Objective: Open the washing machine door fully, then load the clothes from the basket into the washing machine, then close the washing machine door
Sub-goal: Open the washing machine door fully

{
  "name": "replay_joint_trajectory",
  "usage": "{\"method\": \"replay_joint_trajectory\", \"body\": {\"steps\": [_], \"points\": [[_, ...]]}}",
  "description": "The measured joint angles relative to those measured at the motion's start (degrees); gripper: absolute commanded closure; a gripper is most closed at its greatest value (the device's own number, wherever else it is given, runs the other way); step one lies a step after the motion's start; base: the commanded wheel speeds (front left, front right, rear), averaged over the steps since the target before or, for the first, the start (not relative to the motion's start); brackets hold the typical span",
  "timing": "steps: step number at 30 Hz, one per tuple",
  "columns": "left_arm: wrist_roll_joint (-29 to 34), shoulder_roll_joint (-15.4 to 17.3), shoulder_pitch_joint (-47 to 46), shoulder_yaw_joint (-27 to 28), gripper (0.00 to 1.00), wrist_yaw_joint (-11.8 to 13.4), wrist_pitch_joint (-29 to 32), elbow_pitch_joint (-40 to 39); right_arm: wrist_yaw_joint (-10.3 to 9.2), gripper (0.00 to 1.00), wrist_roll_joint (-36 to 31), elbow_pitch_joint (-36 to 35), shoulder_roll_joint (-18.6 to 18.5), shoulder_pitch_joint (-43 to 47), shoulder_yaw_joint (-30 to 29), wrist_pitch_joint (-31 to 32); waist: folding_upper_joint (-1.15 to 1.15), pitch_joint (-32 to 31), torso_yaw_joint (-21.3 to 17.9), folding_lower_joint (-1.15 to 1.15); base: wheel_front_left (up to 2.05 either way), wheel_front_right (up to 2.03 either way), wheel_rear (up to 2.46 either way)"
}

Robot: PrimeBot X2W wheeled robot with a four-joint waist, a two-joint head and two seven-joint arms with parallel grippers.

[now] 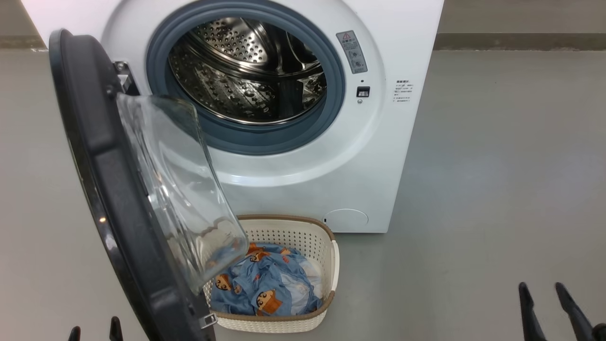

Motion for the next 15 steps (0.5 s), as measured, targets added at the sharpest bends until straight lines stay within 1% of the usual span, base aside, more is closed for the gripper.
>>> {"method": "replay_joint_trajectory", "body": {"steps": [5,11,12,13,14,15], "points": [[0.0,0.0,0.05,-0.03,0.0,-0.02,-0.01,0.0,0.0,0.0,-1.75,0.42,0.86,0.69,-2.12,0.0,0.0,-0.23,-0.04,0.0,0.0,0.0,0.0],[-0.01,0.0,0.14,-0.03,0.0,-0.03,0.0,0.01,0.0,0.0,-3.1,0.71,1.44,0.69,-2.96,0.0,0.0,-0.5,-0.01,0.0,0.0,0.0,0.0],[-0.03,0.0,0.17,-0.04,0.16,-0.03,0.0,0.08,0.0,0.0,-3.1,0.75,1.48,0.69,-2.96,0.0,0.0,-0.57,-0.02,0.0,0.0,0.0,0.0],[-0.2,0.0,0.19,-0.04,0.61,-0.1,-0.01,0.21,0.0,0.0,-3.1,0.8,1.52,0.69,-2.96,0.0,0.0,-0.64,-0.03,0.0,0.0,0.0,0.0],[-0.37,0.0,0.23,-0.04,1.0,-0.11,0.0,0.34,0.0,0.0,-3.1,0.82,1.53,0.69,-2.97,0.0,0.0,-0.71,-0.05,0.0,0.0,0.0,0.0],[-0.53,0.0,0.31,-0.04,1.0,-0.21,0.0,0.43,0.0,0.0,-3.1,0.82,1.54,0.69,-2.99,0.0,0.0,-0.76,-0.06,0.0,0.0,0.0,0.0]]}}
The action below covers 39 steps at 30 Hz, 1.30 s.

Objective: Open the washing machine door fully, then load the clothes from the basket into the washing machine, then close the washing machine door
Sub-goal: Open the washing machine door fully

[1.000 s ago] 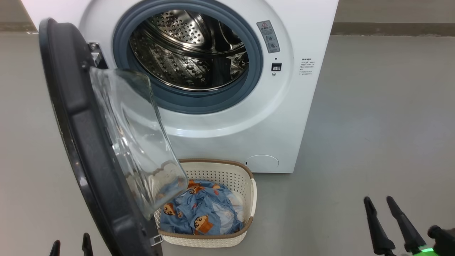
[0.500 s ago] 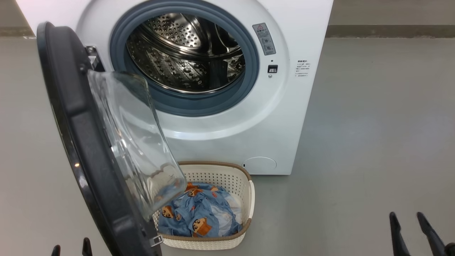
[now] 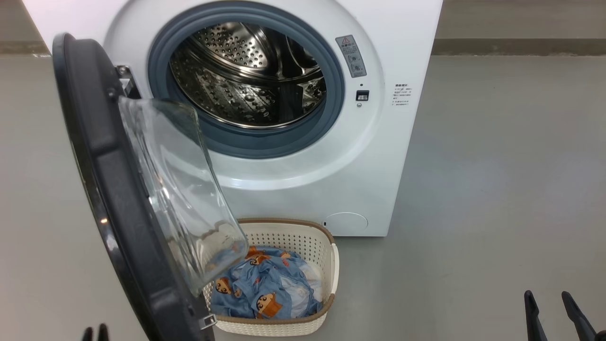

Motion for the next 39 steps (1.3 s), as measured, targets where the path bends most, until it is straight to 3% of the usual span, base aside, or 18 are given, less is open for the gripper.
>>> {"method": "replay_joint_trajectory", "body": {"steps": [7,11,15,20,25,28,31,33,36,39], "points": [[-0.74,-0.01,0.05,0.7,1.0,-0.21,-0.01,0.13,0.0,0.0,0.01,-0.09,0.14,0.0,-0.19,0.0,0.0,-0.04,0.1,0.0,0.0,0.0,0.0],[-1.96,-0.04,0.03,3.34,1.0,2.27,-0.01,-2.26,0.0,0.0,0.01,-0.26,0.35,0.0,-0.35,0.0,0.0,0.05,0.35,0.0,0.0,0.0,0.0],[-2.45,-0.07,-0.6,5.66,1.0,5.25,-0.01,-10.39,0.0,0.0,0.0,-0.25,0.42,0.01,-0.46,0.0,0.0,0.29,0.76,0.0,0.0,0.0,0.0],[0.29,-0.01,-3.52,4.72,1.0,9.57,-0.04,-26.76,0.0,0.0,-0.07,0.8,0.43,0.03,-0.35,0.0,0.0,0.59,1.62,0.0,0.0,0.0,0.0],[3.9,0.02,-5.69,-3.49,1.0,9.48,-0.1,-40.72,0.0,0.0,-0.08,2.61,0.63,0.29,-0.21,0.0,0.0,0.65,2.54,0.0,0.0,0.0,0.0],[4.05,0.16,-7.65,-11.13,1.0,7.1,-0.15,-45.06,0.0,0.0,-0.08,2.82,1.08,1.26,-0.2,0.0,0.0,0.61,3.32,0.0,0.0,0.0,0.0],[2.4,0.27,-7.81,-20.89,1.0,4.99,1.76,-44.44,0.0,0.0,-0.08,3.14,1.32,1.54,-0.15,0.0,0.0,0.72,4.04,0.0,0.0,0.0,0.0],[0.51,0.4,-7.85,-26.1,1.0,4.99,4.27,-41.74,0.0,0.0,-0.07,3.22,1.41,1.49,0.18,0.0,0.0,0.96,4.09,0.0,0.0,0.0,0.0],[-3.83,0.46,-7.58,-30.62,1.0,7.04,9.33,-34.33,0.0,0.0,-0.07,3.28,1.79,1.26,1.02,0.0,0.0,1.37,3.55,0.0,0.0,0.0,0.0],[-4.82,0.54,-6.81,-30.84,1.0,8.53,12.78,-29.92,0.0,0.0,-0.07,3.26,1.94,1.26,1.01,0.0,0.0,1.71,3.25,0.0,0.0,0.0,0.0]]}}
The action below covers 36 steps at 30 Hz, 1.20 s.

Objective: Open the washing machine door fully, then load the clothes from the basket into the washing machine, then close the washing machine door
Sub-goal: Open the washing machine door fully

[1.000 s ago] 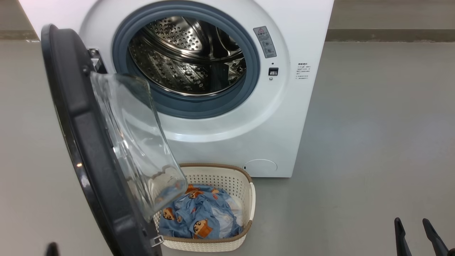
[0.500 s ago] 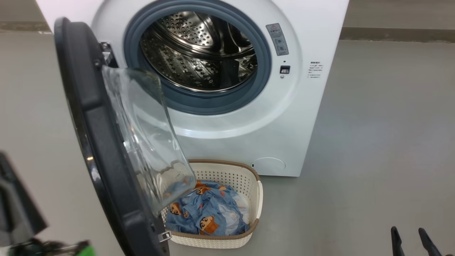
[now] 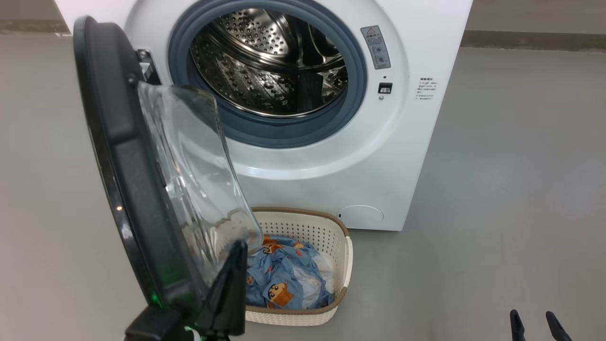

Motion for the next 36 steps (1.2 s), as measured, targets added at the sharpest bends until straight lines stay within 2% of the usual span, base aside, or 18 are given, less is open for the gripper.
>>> {"method": "replay_joint_trajectory", "body": {"steps": [9,17,27,36], "points": [[-0.63,0.21,1.66,1.42,1.0,3.18,2.66,3.2,0.0,0.0,0.0,-0.03,0.3,0.02,-0.46,0.0,0.0,0.84,1.01,0.0,0.0,0.0,0.0],[-0.63,0.42,2.04,1.8,1.0,4.38,4.23,3.76,0.0,0.0,0.0,-0.09,0.42,0.01,-0.42,0.0,0.0,1.7,3.17,0.0,0.0,0.0,0.0],[-0.51,0.33,2.03,2.85,1.0,6.31,4.35,4.12,0.0,0.0,0.0,-0.03,0.46,0.01,-0.23,0.0,0.0,2.61,6.87,0.0,0.0,0.0,0.0],[-0.56,0.33,1.7,6.08,1.0,8.29,3.74,4.59,0.0,0.0,0.0,0.21,0.52,-0.7,0.13,0.0,0.0,4.62,11.14,0.0,0.0,0.0,0.0]]}}
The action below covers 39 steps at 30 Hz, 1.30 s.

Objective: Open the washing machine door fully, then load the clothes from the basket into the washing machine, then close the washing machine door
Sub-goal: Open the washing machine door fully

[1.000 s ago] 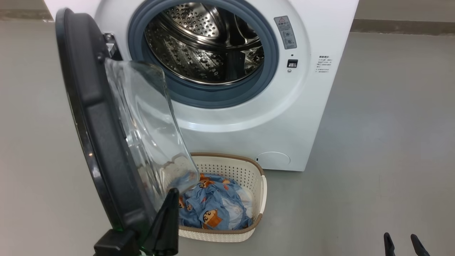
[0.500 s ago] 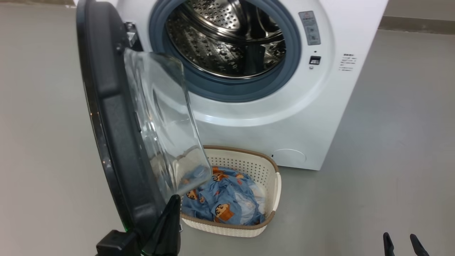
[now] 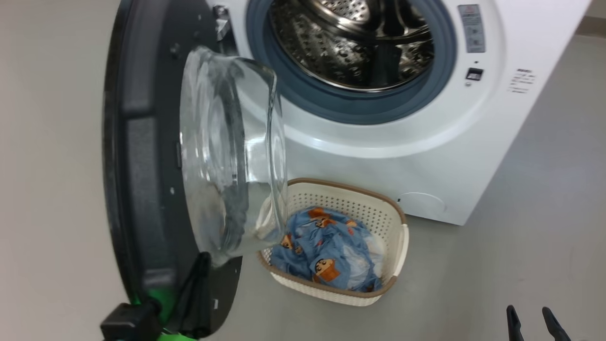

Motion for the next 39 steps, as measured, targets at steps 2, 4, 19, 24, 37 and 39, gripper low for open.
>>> {"method": "replay_joint_trajectory", "body": {"steps": [2,4,19,24,37,39], "points": [[-0.21,0.02,-0.44,1.16,1.0,0.14,-0.74,0.97,0.0,0.0,0.0,0.01,0.0,-0.71,0.05,0.0,0.0,0.57,0.92,0.0,0.0,0.0,0.0],[-0.66,0.01,-0.96,2.59,1.0,0.6,-1.51,2.07,0.0,0.0,-0.01,0.0,-0.01,-1.06,0.21,0.0,0.0,1.07,1.75,0.0,0.0,0.0,0.0],[-4.05,0.6,-6.31,11.9,1.0,2.04,-8.24,12.77,0.0,0.0,0.0,0.12,-1.13,-1.17,1.05,0.0,0.0,2.21,3.42,0.0,0.0,0.0,0.0],[-5.14,1.49,-9.06,14.95,1.0,2.11,-10.53,17.89,0.0,0.0,0.0,0.26,-1.2,-1.17,1.12,0.0,0.0,2.08,2.89,0.0,0.0,0.0,0.0],[-7.15,5.1,-17.35,21.13,1.0,0.9,-15.04,34.72,0.0,0.0,0.0,0.96,-1.21,-1.13,1.8,0.0,0.0,1.15,1.61,0.0,0.0,0.0,0.0],[-7.14,5.56,-18.28,21.69,1.0,0.42,-15.38,37.28,0.0,0.0,0.0,1.15,-1.23,-1.13,1.99,0.0,0.0,0.84,1.4,0.0,0.0,0.0,0.0]]}}
